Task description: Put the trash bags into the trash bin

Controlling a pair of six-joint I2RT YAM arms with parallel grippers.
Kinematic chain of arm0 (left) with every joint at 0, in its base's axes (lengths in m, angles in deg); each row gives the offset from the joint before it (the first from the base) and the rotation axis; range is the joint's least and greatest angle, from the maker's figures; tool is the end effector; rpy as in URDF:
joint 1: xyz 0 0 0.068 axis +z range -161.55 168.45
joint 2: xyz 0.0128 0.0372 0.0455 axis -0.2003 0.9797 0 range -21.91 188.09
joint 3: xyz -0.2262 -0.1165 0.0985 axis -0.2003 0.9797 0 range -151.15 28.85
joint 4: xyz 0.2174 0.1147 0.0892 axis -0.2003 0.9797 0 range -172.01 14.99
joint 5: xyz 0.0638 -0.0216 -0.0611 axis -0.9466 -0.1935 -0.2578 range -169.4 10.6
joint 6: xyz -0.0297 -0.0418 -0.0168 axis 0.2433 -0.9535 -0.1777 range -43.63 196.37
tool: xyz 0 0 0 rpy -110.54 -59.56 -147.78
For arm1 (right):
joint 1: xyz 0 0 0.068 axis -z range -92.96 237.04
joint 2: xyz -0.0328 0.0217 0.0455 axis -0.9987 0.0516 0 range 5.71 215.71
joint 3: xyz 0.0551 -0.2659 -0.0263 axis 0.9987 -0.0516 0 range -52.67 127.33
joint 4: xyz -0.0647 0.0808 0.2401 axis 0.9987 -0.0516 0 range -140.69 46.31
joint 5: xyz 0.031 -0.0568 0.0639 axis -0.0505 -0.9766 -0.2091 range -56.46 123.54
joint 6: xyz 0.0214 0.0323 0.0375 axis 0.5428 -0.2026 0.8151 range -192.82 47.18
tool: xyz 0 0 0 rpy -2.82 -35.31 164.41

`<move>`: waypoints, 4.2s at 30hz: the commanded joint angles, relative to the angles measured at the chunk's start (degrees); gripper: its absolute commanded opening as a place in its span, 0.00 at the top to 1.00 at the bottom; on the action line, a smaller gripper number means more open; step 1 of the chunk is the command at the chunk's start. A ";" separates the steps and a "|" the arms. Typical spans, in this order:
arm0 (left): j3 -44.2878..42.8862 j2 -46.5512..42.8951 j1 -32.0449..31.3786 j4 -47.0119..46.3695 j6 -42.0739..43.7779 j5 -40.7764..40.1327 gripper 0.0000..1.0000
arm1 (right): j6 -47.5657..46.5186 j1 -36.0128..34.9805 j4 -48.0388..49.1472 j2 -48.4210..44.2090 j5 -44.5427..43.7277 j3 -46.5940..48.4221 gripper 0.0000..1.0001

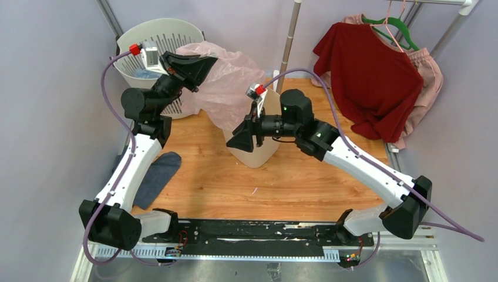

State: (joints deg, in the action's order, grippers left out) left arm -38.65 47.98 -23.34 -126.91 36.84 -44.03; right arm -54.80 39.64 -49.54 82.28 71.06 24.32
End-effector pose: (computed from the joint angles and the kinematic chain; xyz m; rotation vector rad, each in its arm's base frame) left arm 0.2430 -0.0718 0.4808 0.3916 0.9655 -1.0729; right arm 0.1905 0.2392 0.4225 -0.9755 1.5699 1.3726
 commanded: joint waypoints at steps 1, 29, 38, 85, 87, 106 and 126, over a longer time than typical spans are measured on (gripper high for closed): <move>-1.80 -0.23 -0.60 -1.48 -0.12 0.38 1.00 | -0.98 -2.82 5.38 2.44 -17.30 -0.99 0.37; 1.83 1.39 -2.62 0.24 -4.95 13.52 0.99 | -1.66 8.29 -6.30 -2.20 -31.53 1.04 0.33; 4.85 0.22 -4.15 5.48 -3.56 18.88 0.97 | -1.21 18.09 -13.97 -3.89 -26.46 12.21 0.29; 4.62 -2.09 -4.82 12.09 -6.03 27.33 0.95 | 0.30 25.34 -13.00 24.15 12.50 24.51 1.00; 3.36 -1.33 -4.82 13.76 -4.77 26.65 0.95 | -1.01 24.79 -13.51 21.39 12.33 20.13 1.00; -1.13 9.79 -4.91 17.57 1.63 22.99 0.93 | -6.84 24.35 -31.01 7.87 -9.28 19.44 0.78; -0.39 8.15 -13.49 27.59 17.07 16.68 0.89 | 8.89 24.82 -22.17 10.36 0.60 30.74 0.28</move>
State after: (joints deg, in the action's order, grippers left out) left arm -39.04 59.11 -35.30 -106.67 45.19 -23.98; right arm -53.34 63.93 -75.92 91.11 66.86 52.84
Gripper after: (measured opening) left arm 0.106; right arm 0.605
